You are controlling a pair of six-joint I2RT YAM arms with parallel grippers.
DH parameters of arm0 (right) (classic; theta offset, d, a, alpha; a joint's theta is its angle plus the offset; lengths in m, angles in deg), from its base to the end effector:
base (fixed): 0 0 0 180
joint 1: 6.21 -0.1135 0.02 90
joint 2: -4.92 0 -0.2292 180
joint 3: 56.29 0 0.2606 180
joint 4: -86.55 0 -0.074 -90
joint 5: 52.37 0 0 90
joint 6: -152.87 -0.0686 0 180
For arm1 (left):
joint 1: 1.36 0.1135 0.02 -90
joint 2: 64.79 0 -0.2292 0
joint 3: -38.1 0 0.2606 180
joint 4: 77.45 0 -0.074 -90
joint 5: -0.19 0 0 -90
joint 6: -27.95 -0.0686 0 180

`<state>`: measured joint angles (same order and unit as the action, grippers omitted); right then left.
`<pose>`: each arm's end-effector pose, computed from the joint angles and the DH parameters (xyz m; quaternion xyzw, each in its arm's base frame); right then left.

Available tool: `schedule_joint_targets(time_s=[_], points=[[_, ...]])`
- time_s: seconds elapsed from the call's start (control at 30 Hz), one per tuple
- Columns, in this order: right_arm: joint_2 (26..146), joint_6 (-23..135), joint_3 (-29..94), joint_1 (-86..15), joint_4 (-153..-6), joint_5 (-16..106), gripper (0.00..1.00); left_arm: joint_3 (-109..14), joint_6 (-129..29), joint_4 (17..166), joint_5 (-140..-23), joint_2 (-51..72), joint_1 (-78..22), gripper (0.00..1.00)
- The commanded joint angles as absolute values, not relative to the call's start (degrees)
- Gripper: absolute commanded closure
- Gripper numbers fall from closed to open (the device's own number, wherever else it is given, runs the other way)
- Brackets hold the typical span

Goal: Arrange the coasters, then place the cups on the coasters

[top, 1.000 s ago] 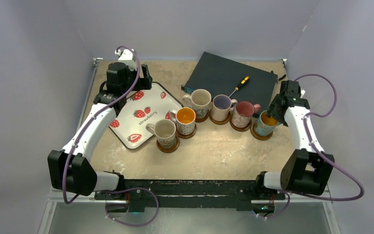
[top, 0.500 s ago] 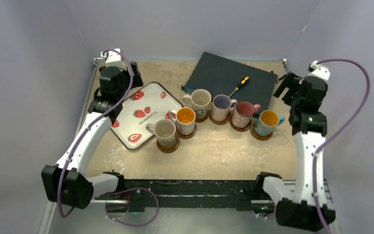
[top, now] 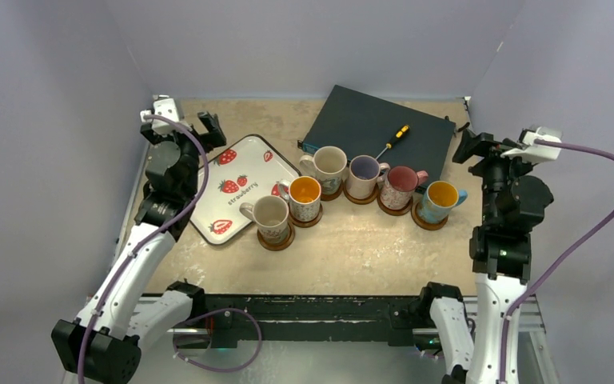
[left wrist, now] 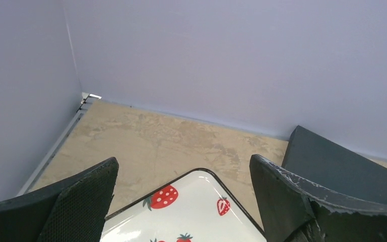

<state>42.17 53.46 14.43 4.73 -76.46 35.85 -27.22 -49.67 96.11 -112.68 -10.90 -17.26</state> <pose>0.1878 -0.0385 0.4364 0.1180 0.5868 -0.0200 0.8009 0.2737 -0.0503 0.3622 -0.1257 0.6664 -0.0466 0.7334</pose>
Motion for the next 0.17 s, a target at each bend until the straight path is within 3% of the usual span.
schedule_joint_targets(time_s=[0.0, 0.13], points=[[42.3, 55.07, 13.05, 4.78, -80.01, 37.55, 0.12, -26.8, -50.78, 98.95, -113.78, -10.57, -17.64, 0.03], [41.63, 55.05, 12.54, 4.83, -79.97, 37.55, 0.12, -26.78, -50.47, 98.98, -114.24, -10.59, -17.62, 0.02]])
